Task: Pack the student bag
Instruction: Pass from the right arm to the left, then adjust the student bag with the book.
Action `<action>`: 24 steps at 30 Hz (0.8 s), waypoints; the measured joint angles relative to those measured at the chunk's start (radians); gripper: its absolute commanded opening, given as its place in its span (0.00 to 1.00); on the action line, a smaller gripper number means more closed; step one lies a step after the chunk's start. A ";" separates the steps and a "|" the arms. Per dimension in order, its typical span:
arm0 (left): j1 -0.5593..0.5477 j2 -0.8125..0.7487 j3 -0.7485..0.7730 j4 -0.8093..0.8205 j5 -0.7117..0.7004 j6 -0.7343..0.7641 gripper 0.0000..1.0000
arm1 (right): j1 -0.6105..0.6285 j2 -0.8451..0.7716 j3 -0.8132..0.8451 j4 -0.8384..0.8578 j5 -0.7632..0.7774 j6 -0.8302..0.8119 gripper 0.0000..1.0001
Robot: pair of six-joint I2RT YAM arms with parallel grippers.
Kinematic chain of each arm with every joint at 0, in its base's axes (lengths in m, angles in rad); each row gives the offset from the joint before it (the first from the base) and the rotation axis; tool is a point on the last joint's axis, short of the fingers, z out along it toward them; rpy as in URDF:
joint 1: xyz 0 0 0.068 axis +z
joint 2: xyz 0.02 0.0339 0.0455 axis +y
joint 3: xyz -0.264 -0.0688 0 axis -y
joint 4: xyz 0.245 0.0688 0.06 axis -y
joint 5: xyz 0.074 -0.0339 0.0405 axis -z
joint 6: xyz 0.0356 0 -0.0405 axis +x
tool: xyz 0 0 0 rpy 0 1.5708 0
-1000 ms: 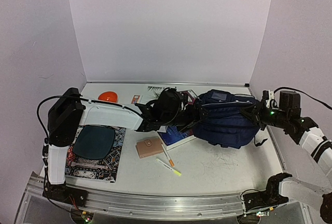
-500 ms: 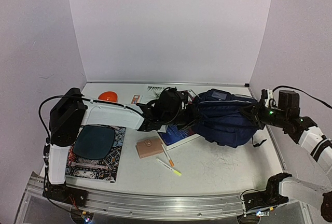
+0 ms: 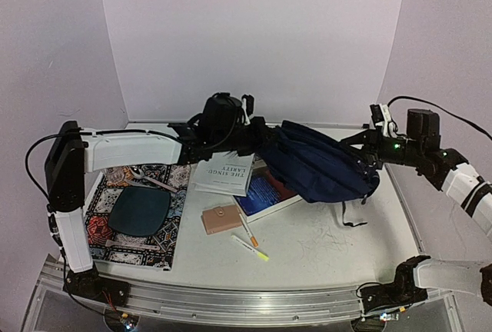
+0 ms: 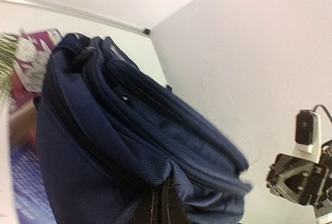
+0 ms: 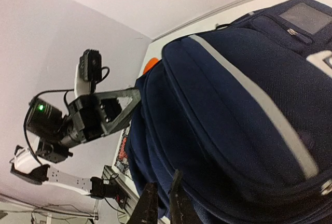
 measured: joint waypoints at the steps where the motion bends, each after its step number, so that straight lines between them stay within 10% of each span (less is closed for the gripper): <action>1: 0.012 -0.015 0.000 -0.023 -0.006 0.019 0.00 | 0.014 0.008 0.015 0.005 -0.005 -0.013 0.21; 11: 0.090 -0.078 -0.048 -0.167 -0.032 0.128 0.00 | 0.042 0.007 0.032 -0.107 0.128 -0.202 0.45; 24: 0.158 -0.073 -0.033 -0.269 -0.021 0.141 0.00 | 0.042 -0.177 -0.343 -0.135 0.250 -0.213 0.45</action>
